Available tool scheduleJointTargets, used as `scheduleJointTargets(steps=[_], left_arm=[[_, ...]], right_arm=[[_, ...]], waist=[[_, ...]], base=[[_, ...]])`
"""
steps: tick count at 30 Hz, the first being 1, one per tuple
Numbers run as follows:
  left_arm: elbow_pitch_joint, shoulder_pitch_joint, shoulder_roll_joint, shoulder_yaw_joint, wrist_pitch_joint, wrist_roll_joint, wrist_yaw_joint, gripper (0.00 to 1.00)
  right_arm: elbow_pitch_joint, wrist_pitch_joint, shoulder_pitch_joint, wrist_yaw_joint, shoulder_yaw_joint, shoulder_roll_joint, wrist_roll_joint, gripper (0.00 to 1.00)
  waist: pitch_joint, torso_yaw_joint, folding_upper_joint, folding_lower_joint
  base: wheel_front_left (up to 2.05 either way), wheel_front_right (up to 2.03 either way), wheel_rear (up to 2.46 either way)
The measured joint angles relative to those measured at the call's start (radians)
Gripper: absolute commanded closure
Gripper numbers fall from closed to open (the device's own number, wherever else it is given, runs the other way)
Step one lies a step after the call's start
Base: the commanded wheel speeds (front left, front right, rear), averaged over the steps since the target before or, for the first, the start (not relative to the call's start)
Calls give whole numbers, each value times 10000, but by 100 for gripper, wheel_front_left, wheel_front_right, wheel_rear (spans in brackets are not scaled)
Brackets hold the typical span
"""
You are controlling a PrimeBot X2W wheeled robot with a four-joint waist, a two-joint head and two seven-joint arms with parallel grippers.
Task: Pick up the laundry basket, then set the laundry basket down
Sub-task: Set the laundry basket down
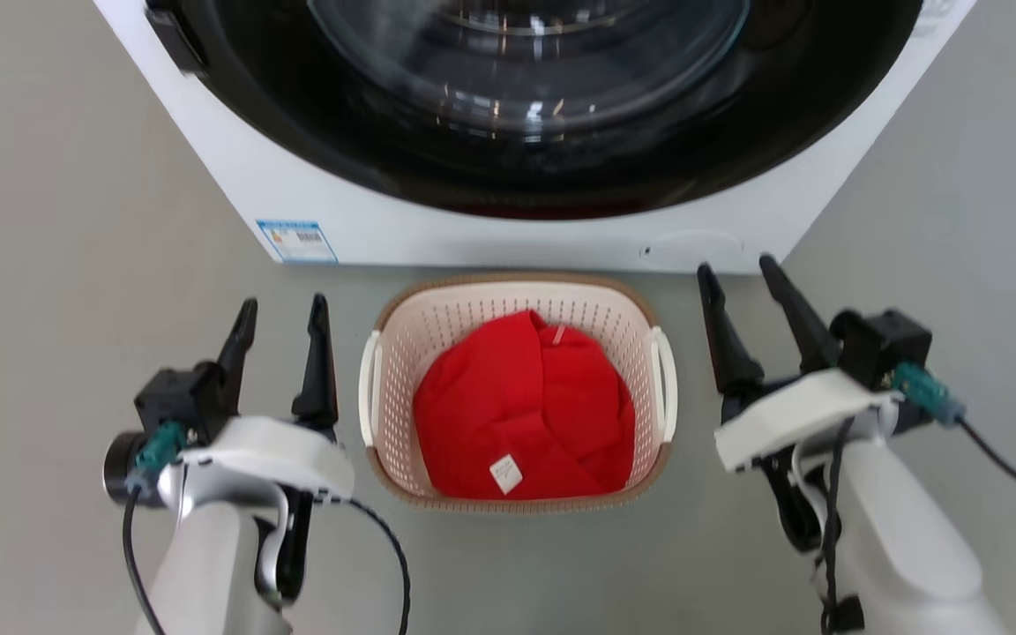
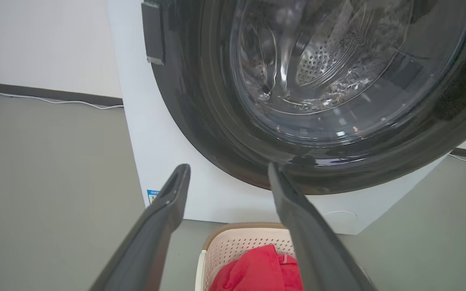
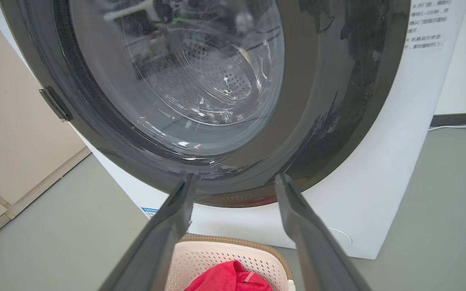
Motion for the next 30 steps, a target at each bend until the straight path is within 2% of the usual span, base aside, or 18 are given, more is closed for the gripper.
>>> scheduleJointTargets(steps=[14,30], left_arm=[[-721,1988,23,-207,0,21,-52,0],[-1952,4089,69,-472,2,-105,552,0]], right_arm=[[-1375,0,2539,-2,-10,90,242,0],[-2274,0,4285,-2,-583,130,238,0]], waist=[[-1642,-111,0,0],[-2809,-301,1,0]], base=[[0,0,0],[0,0,0]])
